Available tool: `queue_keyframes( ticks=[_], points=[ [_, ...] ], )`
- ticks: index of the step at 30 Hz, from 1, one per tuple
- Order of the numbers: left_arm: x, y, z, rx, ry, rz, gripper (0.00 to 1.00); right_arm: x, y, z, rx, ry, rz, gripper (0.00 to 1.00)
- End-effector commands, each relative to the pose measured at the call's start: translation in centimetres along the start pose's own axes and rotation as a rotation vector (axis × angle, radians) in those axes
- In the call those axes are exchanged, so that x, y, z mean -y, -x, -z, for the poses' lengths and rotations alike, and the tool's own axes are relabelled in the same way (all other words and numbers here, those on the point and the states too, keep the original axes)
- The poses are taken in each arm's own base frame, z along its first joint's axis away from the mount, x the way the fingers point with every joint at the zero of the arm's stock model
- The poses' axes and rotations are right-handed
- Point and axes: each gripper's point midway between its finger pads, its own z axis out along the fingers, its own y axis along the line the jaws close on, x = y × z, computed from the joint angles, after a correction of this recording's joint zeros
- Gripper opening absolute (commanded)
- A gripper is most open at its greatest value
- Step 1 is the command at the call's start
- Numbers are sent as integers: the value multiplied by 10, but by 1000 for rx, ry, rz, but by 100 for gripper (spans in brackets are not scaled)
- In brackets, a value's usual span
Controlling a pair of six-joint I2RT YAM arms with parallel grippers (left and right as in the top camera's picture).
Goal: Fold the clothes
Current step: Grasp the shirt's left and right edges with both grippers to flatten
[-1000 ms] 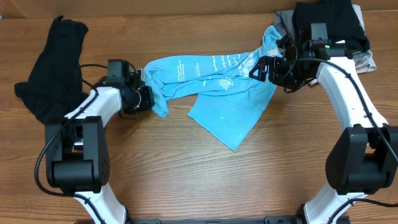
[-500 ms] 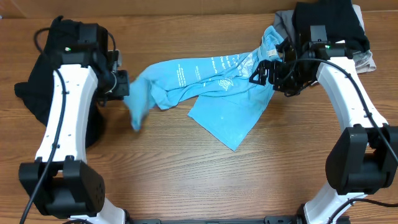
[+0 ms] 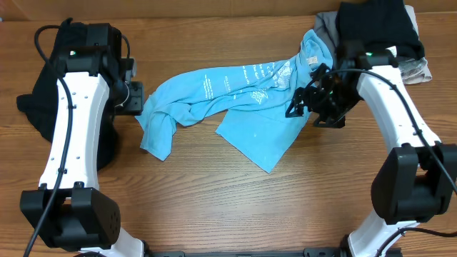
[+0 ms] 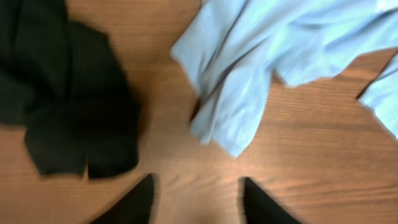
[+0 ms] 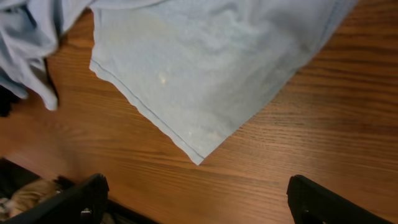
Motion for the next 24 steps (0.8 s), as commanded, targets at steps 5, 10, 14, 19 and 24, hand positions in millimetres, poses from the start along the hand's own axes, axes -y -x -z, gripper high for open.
queue_keyframes(
  ticks=[5, 10, 14, 19, 24],
  points=[
    [33, -2, -38, 6, -161, -218, 100, -3, 23, -3, 95, -34, 83, 100],
    [35, -11, -67, -53, -168, -256, 100, 0, 41, 2, 168, -26, 96, 100],
    [29, -19, -91, -141, -137, -252, 100, 0, 47, 4, 192, -24, 104, 100],
    [18, -26, -126, -236, -77, -241, 100, 0, 48, 4, 196, -23, 106, 100],
    [18, -27, -153, -275, -71, -221, 91, 0, 48, 4, 196, -24, 106, 100]
  ],
)
